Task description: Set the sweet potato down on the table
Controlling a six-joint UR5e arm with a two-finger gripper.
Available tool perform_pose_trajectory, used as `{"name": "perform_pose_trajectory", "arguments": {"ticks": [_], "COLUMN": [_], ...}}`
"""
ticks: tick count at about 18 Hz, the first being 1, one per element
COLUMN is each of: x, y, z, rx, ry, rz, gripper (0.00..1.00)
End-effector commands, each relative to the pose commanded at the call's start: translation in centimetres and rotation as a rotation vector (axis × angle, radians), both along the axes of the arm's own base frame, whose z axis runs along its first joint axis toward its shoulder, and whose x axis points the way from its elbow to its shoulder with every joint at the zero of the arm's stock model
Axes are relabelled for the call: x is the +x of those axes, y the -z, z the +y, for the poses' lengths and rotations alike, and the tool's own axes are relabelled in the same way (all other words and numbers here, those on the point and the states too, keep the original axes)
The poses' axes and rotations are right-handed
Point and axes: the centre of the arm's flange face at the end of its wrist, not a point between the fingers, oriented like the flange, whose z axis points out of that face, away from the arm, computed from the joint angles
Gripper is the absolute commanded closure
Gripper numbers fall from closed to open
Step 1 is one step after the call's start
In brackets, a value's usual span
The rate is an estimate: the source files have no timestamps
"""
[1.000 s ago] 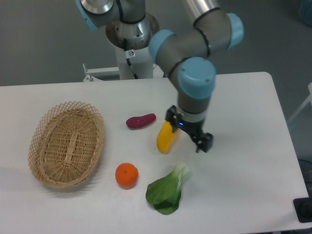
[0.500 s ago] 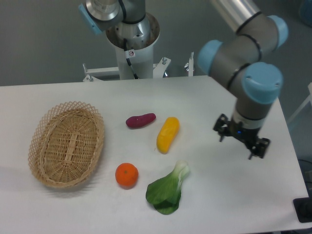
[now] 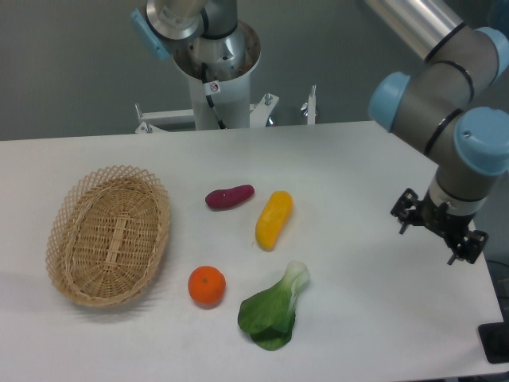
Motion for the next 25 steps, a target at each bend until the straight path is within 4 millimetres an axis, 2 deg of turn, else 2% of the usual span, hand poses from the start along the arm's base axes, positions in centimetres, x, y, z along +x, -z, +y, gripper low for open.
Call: {"name": "perform_pose_trajectory", "arguments": {"ticks": [7,25], "x": [-0.1,-0.1], "y": [1.0,1.4], "z": [-0.2,-0.2], "rx": [-0.028,-0.021], "ry": [0.014,0.016], "rz": [0.005,0.018], "gripper": [0.00,0.00]}}
